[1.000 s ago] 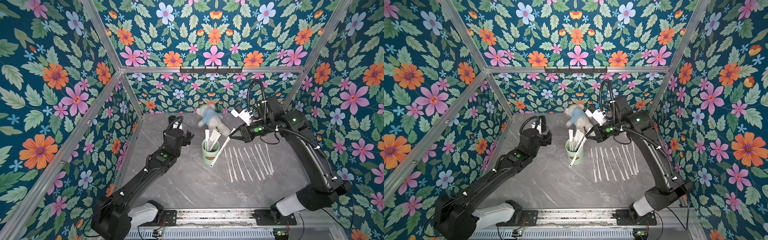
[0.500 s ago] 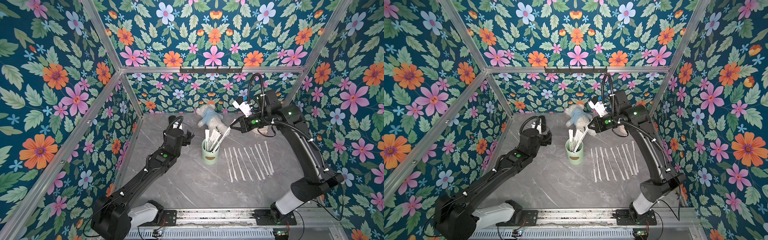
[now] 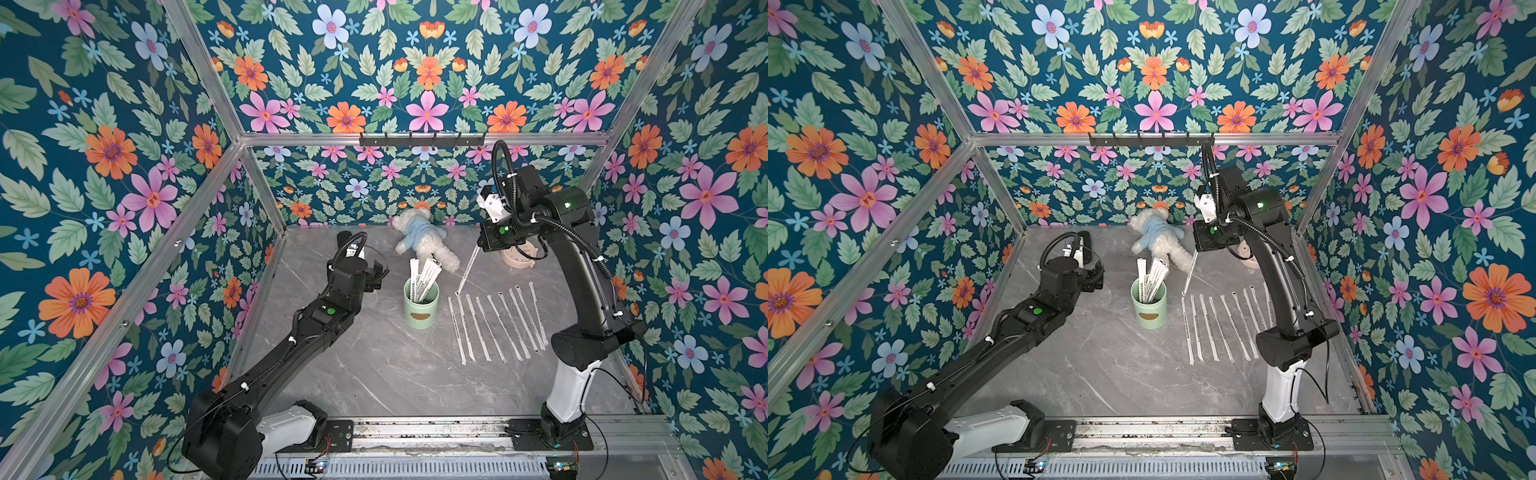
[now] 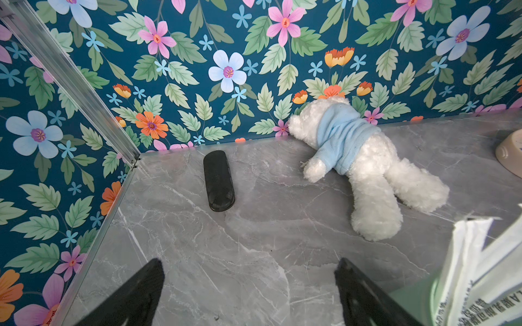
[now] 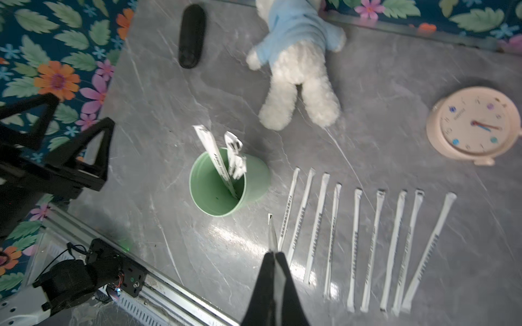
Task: Take the straws out of the storage container
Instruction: Place the straw at the center of the board.
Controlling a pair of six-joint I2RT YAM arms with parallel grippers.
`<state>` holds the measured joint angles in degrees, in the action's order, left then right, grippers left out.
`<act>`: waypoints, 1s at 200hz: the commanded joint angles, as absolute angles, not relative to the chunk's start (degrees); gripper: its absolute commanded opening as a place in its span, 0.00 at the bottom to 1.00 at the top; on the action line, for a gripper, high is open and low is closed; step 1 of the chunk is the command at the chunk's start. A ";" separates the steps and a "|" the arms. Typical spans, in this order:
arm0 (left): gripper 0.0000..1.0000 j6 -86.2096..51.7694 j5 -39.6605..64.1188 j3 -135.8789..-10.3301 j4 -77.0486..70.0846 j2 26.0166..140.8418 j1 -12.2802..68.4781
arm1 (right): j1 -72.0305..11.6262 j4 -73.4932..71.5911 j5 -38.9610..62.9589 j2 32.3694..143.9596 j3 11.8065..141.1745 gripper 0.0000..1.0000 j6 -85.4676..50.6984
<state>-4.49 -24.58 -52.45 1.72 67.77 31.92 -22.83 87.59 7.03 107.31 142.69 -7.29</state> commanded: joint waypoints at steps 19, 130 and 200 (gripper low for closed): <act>0.97 -4.36 -24.61 -52.82 1.23 68.20 31.98 | -22.37 94.15 -8.04 104.27 137.88 0.00 -10.04; 0.97 -4.26 -24.71 -52.74 1.24 68.38 31.93 | -10.21 102.66 -38.99 108.75 125.04 0.00 -17.31; 0.97 -4.35 -25.32 -52.72 1.38 68.83 31.98 | 0.49 98.19 -32.23 112.76 113.25 0.00 -17.75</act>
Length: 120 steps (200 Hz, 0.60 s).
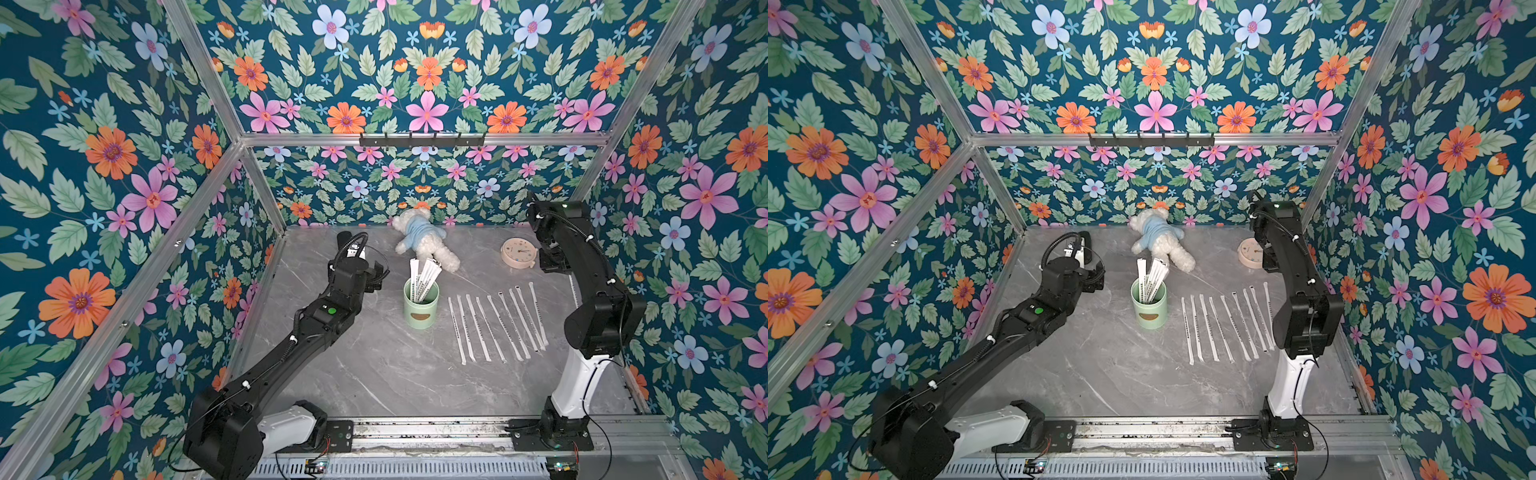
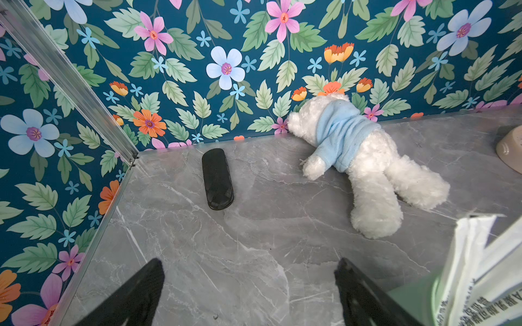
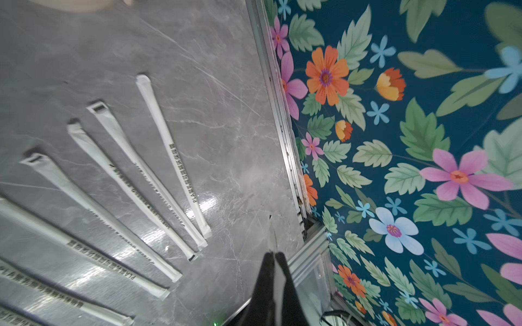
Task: Take the straws out of the storage container
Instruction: Place the straw at the center of the board.
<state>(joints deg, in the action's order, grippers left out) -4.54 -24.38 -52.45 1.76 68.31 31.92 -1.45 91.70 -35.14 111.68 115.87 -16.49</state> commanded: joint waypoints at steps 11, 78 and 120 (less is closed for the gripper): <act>0.96 -4.39 -25.47 -53.18 1.78 69.56 31.94 | 2.05 97.24 -30.48 113.16 111.91 0.00 -17.81; 0.95 -4.30 -27.16 -58.54 6.02 71.64 31.95 | 7.51 90.77 -23.63 119.12 109.19 0.01 -13.37; 0.95 -5.47 -29.33 -59.90 7.73 70.97 31.93 | 10.50 90.16 -22.25 125.47 114.46 0.02 -10.52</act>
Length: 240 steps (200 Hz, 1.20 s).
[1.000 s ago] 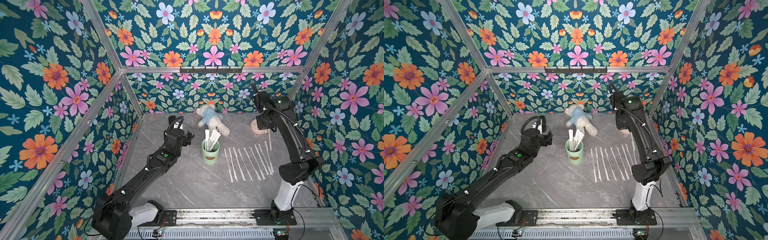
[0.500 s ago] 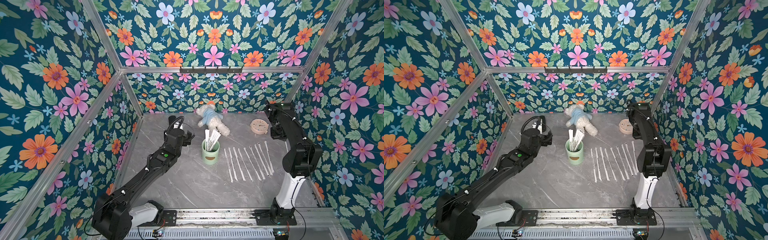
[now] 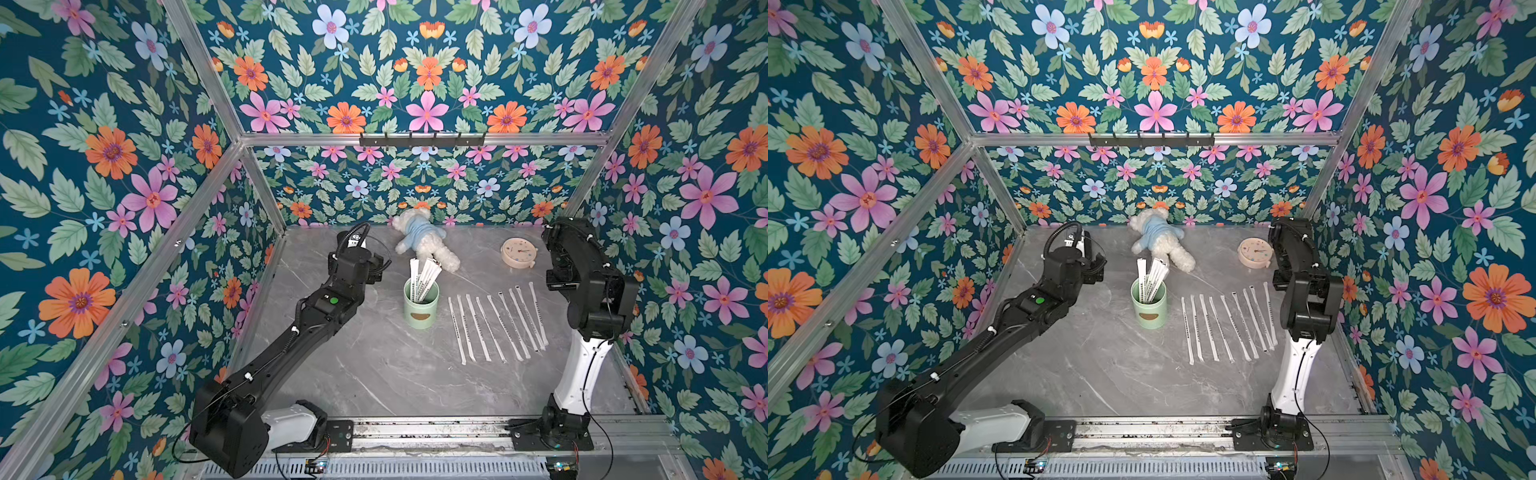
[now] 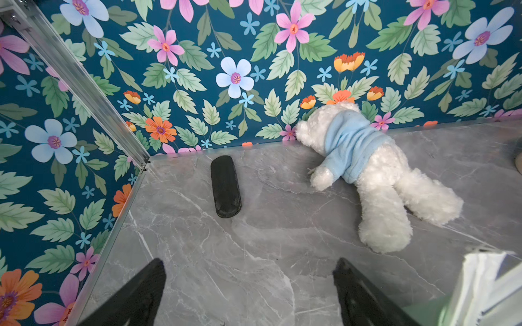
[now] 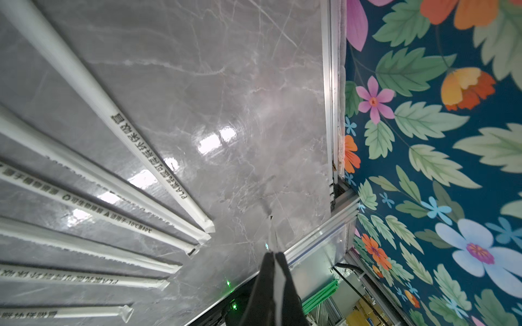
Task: Take the straws out of the storage container
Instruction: Place the straw at the center of the board.
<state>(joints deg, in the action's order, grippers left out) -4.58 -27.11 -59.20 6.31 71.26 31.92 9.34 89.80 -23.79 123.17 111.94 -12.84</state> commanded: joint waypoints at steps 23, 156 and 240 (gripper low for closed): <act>0.95 -5.60 -30.05 -60.70 8.17 71.31 31.96 | 10.99 89.83 -21.91 128.60 117.19 0.03 -9.61; 0.95 -9.17 -30.88 -65.00 10.37 73.76 32.06 | 13.05 90.62 -18.76 138.67 129.07 0.10 -6.69; 0.95 -10.81 -29.64 -64.52 10.37 73.48 32.06 | 13.31 89.46 -16.89 138.20 129.05 0.21 -6.42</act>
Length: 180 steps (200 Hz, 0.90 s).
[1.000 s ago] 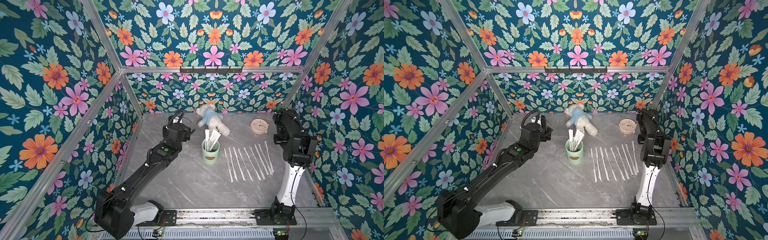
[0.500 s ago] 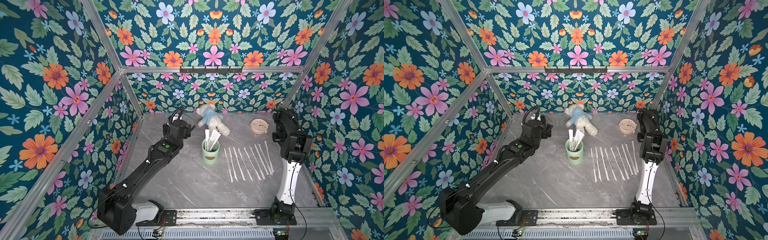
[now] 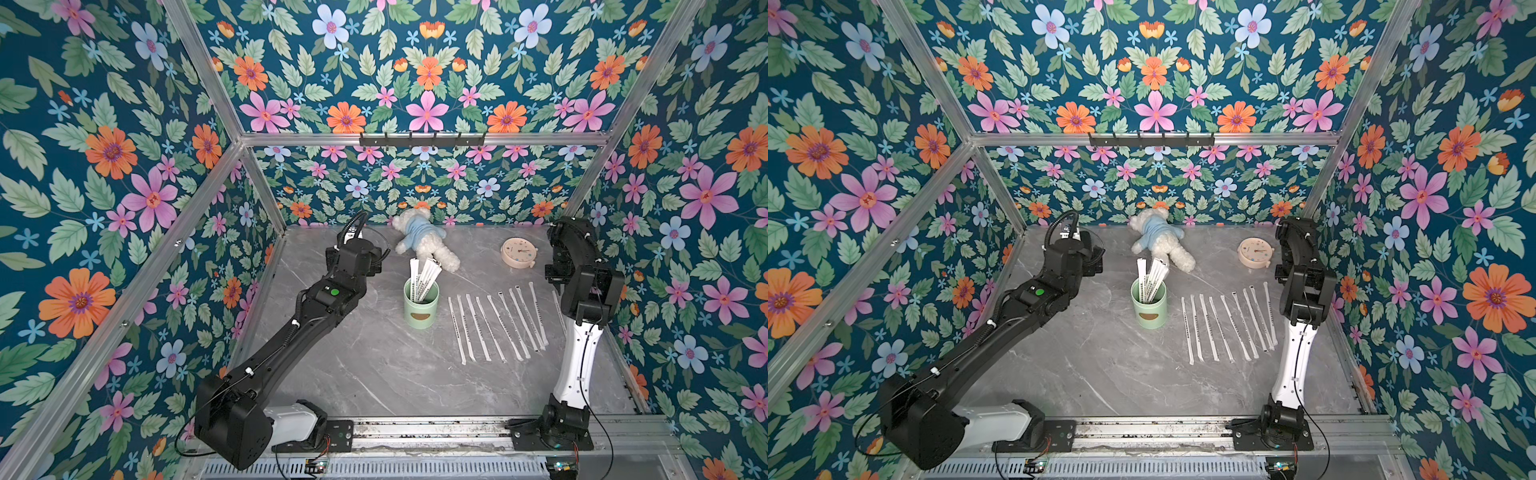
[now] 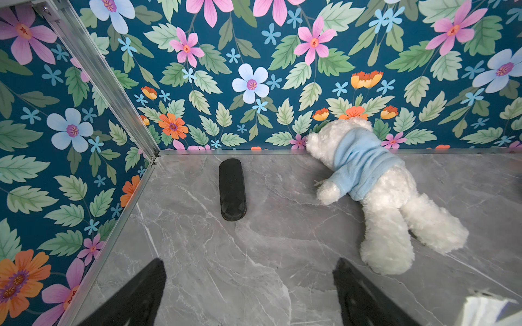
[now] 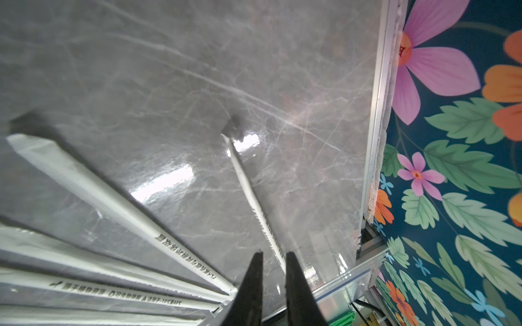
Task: Take the straws out of the storage container
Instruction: Place the straw at the center of the board, then pick up the straw from the container.
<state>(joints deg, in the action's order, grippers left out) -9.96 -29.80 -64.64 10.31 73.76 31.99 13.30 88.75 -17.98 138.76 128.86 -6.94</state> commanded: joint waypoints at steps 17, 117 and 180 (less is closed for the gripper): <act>0.95 -11.44 -29.38 -64.05 10.20 73.39 32.06 | 13.33 88.94 -15.67 137.49 128.66 0.21 -6.72; 0.86 -16.81 -12.71 -70.74 13.84 82.21 36.27 | 9.96 66.66 16.59 103.84 105.65 0.28 -8.68; 0.63 -20.38 -10.57 -79.09 20.26 91.61 38.71 | -0.42 59.61 26.24 89.79 95.40 0.29 -11.32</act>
<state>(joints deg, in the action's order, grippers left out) -18.11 -12.12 -76.79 16.95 89.38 38.28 1.10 63.66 20.01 93.14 98.19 -9.28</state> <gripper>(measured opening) 0.663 0.291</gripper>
